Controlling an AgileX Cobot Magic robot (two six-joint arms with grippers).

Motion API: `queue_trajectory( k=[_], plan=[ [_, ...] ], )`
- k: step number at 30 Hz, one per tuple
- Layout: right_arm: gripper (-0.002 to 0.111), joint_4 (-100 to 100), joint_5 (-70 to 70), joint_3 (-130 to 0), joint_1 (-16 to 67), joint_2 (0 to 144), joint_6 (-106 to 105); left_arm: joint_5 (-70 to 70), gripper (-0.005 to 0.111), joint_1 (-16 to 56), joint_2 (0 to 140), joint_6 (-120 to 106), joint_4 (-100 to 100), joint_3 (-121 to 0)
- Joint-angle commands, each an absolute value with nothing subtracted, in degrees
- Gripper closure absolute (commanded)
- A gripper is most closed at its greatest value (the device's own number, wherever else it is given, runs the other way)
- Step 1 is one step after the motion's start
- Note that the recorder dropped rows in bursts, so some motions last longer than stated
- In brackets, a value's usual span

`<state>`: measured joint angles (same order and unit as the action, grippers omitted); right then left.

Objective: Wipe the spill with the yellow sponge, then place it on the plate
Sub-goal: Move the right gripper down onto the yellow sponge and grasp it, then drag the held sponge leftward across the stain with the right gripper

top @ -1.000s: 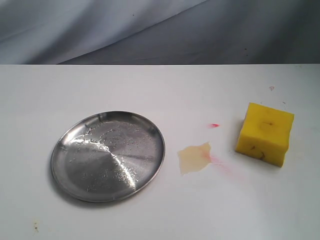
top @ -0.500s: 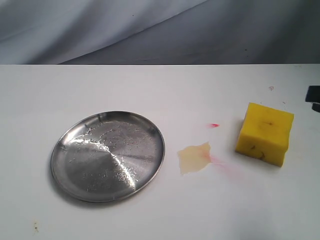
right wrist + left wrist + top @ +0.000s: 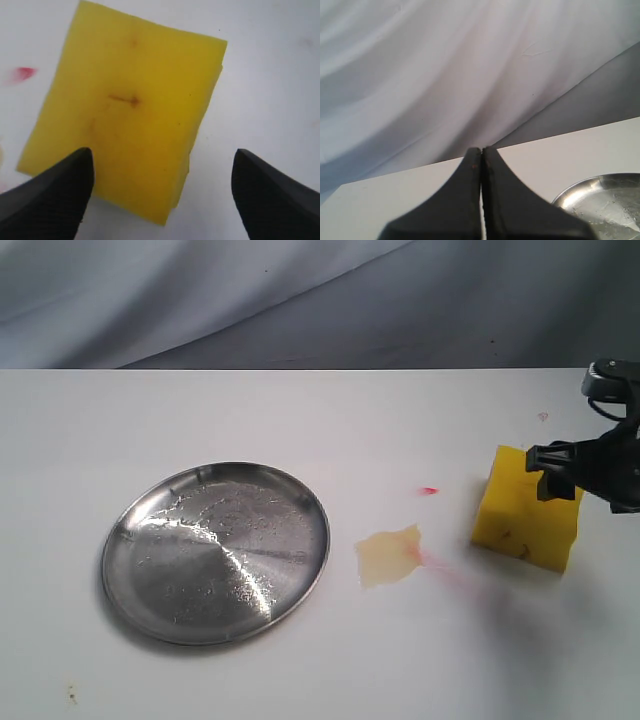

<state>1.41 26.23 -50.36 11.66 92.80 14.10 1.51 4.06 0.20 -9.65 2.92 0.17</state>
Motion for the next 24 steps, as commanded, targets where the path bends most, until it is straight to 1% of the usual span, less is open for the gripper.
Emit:
queue_trajectory(
  k=[1,6,8,9,11,13,16,20,24],
  plan=[
    [0.038,3.4,20.7,-50.8,11.3,97.7,16.2,1.3,0.107,4.0,0.0,-9.2,2.4,0.0],
    [0.038,3.4,16.1,-50.8,11.3,102.9,17.0,1.3,0.107,4.0,0.0,-9.2,2.4,0.0],
    [0.041,3.4,15.7,-50.8,11.3,104.6,17.2,1.3,0.107,4.0,0.0,-9.2,2.4,0.0],
    [0.046,3.4,15.7,-50.8,11.3,105.3,17.3,1.3,0.107,4.0,0.0,-9.2,2.4,0.0],
    [0.061,3.4,16.2,-50.8,11.3,106.3,17.3,1.3,0.107,4.0,0.0,-9.2,2.4,0.0],
    [0.082,3.4,17.4,-50.8,11.3,106.7,17.0,1.3,0.107,4.0,0.0,-9.2,2.4,0.0],
    [0.108,3.9,19.8,-50.8,11.3,106.4,14.9,1.3,0.107,4.0,0.0,-9.2,2.4,0.0],
    [0.108,4.0,22.1,-50.8,11.6,103.7,12.0,1.3,0.107,4.0,0.0,-9.2,2.4,0.0],
    [0.108,4.0,25.7,-50.8,14.8,98.8,8.8,1.3,0.107,4.0,0.0,-9.2,2.4,0.0]
  ],
)
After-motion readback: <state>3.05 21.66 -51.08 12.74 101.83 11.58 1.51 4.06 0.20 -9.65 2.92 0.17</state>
